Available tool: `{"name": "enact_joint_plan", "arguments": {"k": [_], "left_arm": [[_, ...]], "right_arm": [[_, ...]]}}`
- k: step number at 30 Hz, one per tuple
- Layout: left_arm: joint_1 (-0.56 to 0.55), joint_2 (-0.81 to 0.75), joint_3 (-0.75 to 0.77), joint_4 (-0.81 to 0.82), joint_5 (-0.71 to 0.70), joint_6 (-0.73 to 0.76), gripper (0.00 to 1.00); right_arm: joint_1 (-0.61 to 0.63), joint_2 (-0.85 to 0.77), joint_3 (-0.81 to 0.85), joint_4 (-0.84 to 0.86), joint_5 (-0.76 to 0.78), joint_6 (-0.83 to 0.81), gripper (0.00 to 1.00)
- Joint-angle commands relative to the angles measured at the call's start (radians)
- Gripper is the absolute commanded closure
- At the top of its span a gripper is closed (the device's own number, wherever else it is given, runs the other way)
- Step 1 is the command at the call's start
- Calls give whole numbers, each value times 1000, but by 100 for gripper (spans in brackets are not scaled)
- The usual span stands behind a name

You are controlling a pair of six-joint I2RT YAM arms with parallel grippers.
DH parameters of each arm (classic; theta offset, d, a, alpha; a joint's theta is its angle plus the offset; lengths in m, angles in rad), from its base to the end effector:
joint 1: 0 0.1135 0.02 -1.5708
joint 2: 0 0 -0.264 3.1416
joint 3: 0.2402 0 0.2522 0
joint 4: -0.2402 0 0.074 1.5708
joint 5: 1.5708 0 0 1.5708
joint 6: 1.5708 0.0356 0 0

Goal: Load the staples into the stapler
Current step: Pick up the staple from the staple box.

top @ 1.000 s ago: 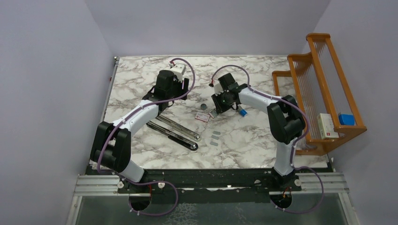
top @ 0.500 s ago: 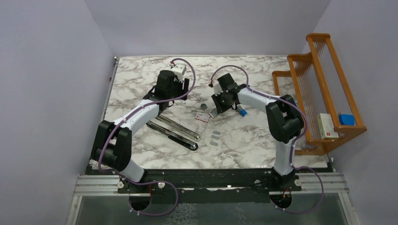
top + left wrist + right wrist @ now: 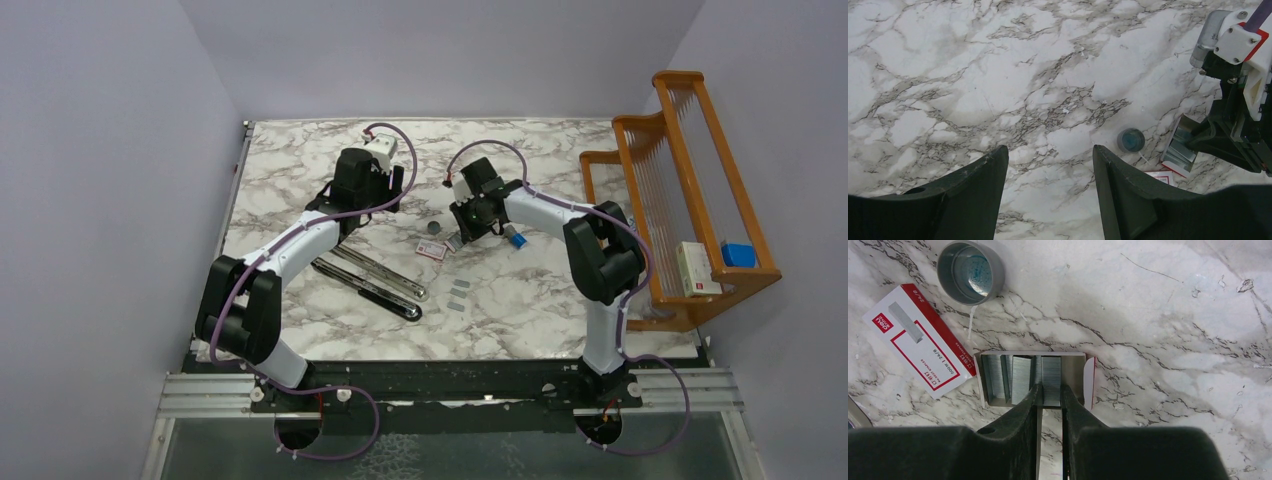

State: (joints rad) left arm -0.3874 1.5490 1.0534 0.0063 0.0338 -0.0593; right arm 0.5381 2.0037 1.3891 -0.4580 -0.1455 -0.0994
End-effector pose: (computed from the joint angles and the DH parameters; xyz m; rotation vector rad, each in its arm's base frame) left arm 0.3282 -0.1352 0.2622 0.3595 2.0429 -0.3101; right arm 0.3560 0.2185 0.1650 -0.8826 2.5169 0.3373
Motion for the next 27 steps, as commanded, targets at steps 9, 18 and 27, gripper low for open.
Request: {"name": "enact_joint_plan", "arguments": {"k": [9, 18, 27], "left_arm": [[4, 6, 25, 7, 13, -7, 34], [5, -2, 22, 13, 28, -7, 34], [52, -143, -46, 127, 114, -54, 34]], "right_arm": [[10, -111, -34, 88, -4, 11, 86], [10, -171, -46, 70, -3, 14, 87], [9, -425, -198, 330, -194, 129, 88]]}}
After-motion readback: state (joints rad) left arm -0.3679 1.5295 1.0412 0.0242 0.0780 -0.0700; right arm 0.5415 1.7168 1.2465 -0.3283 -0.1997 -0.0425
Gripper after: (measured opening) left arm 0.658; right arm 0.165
